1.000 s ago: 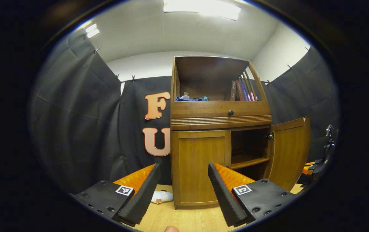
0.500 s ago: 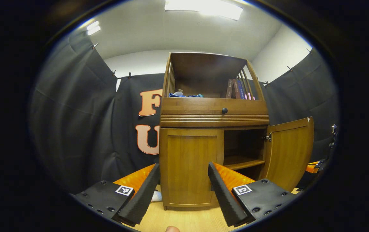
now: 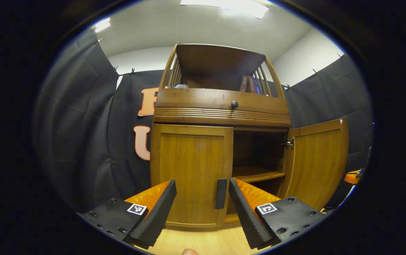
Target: Open the right door of the double-door shoe cabinet with the right hand, and open the left door with the left hand.
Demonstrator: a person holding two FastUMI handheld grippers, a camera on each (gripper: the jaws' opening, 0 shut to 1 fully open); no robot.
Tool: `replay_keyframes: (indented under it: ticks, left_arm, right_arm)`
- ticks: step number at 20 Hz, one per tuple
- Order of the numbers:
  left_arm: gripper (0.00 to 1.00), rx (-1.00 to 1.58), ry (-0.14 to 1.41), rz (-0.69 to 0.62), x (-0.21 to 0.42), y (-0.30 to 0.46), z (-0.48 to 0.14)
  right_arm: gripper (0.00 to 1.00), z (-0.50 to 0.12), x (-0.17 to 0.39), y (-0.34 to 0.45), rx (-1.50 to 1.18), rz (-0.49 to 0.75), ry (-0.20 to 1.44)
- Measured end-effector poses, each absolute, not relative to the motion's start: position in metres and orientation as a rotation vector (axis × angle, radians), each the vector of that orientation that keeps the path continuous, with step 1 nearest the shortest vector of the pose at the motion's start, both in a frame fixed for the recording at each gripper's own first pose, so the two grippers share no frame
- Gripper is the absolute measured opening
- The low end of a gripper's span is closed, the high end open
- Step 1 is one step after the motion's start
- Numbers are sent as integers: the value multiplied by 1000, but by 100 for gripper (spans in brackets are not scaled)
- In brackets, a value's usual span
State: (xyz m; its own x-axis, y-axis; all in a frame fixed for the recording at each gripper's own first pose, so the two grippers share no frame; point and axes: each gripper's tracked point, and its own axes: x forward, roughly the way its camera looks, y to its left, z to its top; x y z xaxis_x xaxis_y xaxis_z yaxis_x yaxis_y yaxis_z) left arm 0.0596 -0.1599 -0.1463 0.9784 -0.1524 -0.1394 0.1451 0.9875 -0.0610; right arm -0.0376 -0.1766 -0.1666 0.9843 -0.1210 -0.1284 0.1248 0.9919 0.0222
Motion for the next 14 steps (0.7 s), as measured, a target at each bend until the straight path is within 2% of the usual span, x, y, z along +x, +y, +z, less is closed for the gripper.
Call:
replay_keyframes:
  ticks: [1, 2, 5, 8, 9, 10, 11, 12, 14]
  left_arm:
    - [97, -50, 153, -156, 65, -166, -155]
    - [94, -48, 162, -163, 71, -171, -164]
    - [94, -24, 188, -160, 94, -181, -186]
    - [94, 1, 202, -161, 105, -194, -213]
    - [94, 5, 209, -165, 110, -199, -221]
    - [97, 7, 216, -170, 115, -203, -227]
    - [94, 8, 227, -174, 119, -205, -233]
    - [94, 9, 238, -177, 125, -208, -239]
    - [94, -4, 253, -186, 138, -216, -250]
  right_arm:
    - [13, -167, -37, -180, 32, -134, 127]
    - [13, -169, -38, -181, 39, -137, 130]
    - [30, -174, -34, -185, 56, -145, 139]
    - [40, -178, -35, -194, 53, -166, 143]
    - [55, -178, -34, -198, 54, -174, 142]
    - [60, -179, -34, -202, 51, -189, 141]
    - [62, -179, -34, -206, 46, -204, 139]
    - [72, -180, -33, -210, 42, -217, 136]
    - [78, -182, -31, -215, 23, -230, 133]
